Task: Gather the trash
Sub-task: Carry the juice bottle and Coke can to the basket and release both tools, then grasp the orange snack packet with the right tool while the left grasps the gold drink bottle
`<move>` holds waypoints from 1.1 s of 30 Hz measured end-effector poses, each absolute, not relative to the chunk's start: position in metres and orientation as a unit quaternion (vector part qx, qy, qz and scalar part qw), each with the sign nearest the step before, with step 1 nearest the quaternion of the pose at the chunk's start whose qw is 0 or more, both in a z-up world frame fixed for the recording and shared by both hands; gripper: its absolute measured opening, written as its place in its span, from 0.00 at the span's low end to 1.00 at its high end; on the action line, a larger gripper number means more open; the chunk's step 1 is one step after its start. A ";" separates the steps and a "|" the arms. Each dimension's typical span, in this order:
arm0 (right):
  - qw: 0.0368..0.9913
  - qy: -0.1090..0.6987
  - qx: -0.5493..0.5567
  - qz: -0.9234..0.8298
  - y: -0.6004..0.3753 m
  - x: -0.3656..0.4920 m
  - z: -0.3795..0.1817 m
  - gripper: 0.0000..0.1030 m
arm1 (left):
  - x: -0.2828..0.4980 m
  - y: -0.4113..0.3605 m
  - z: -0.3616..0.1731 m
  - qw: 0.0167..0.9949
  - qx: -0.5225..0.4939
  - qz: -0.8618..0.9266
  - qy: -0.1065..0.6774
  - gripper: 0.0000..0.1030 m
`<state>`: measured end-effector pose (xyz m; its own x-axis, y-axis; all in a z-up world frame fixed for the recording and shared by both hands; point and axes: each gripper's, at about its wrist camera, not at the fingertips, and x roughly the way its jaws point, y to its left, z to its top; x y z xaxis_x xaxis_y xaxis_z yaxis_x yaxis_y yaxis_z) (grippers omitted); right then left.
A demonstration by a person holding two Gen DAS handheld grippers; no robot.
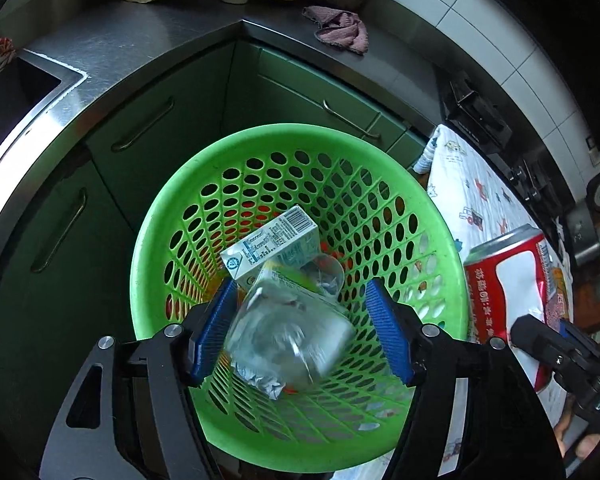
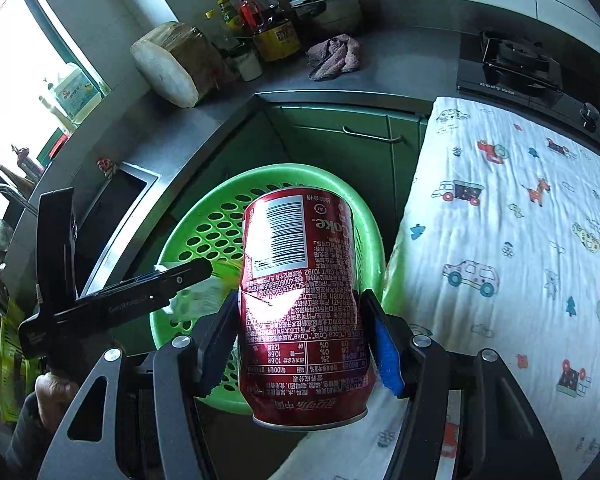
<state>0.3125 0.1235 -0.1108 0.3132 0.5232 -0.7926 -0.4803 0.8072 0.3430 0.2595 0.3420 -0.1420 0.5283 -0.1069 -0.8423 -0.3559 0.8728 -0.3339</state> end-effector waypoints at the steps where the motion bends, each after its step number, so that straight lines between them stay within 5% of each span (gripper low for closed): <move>1: 0.809 0.500 0.025 0.309 0.128 0.315 -0.113 0.56 | 0.258 0.345 -0.142 0.840 -0.241 0.077 0.480 0.67; 15: 0.805 0.497 0.032 0.323 0.149 0.312 -0.114 0.61 | 0.232 0.364 -0.132 0.844 -0.250 0.098 0.464 0.70; 33: 0.837 0.462 0.005 0.293 0.061 0.274 -0.082 0.69 | 0.229 0.307 -0.108 0.856 -0.219 0.077 0.461 0.80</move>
